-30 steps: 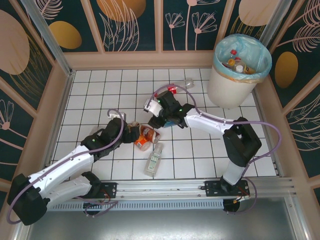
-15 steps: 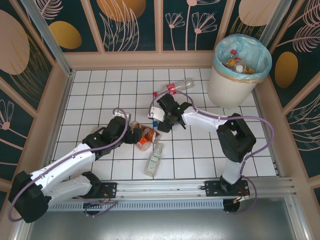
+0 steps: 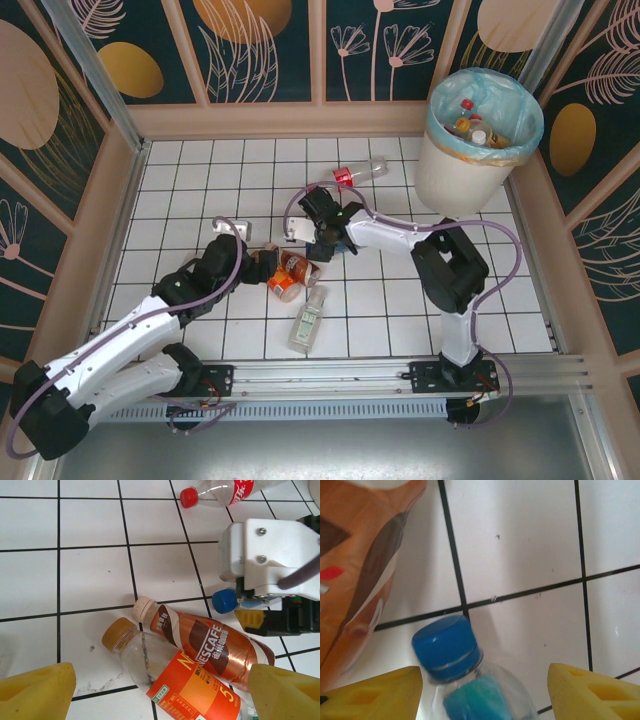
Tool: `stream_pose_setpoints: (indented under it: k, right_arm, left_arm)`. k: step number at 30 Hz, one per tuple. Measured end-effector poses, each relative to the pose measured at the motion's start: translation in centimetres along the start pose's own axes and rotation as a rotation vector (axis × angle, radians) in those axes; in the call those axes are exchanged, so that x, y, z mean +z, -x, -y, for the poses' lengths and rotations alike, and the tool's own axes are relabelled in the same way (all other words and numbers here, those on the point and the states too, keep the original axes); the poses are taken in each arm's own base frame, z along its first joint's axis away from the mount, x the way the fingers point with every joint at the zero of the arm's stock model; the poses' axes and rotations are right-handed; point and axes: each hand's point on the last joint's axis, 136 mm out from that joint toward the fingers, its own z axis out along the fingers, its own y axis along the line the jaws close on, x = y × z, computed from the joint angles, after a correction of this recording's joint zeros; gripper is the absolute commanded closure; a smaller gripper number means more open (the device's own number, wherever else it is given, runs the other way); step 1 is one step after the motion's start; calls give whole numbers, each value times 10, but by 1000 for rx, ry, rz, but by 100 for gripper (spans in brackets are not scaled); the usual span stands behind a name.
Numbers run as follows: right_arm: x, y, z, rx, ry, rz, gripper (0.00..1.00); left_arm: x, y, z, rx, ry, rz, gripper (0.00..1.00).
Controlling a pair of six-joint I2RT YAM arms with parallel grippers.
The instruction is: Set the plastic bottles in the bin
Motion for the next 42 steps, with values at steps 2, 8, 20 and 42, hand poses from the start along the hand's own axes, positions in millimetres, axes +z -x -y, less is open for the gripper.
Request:
stream_pose_setpoints:
  k: [2,8,20,42]
  right_arm:
    - [5,4,2,-8,8,-1,34]
    - [22,10,1,-9,67,-13,38]
    - [19,7,23,99,106,-15,69]
    - [-388,-65,280,777,-1100,598,73]
  left_arm:
    - [-1,0,-1,-3,2,5,11]
    - [-2,-1,-5,-11,12,15,11]
    - [-5,2,-6,-17,13,31,11]
    - [3,131,86,60,-172,219,13]
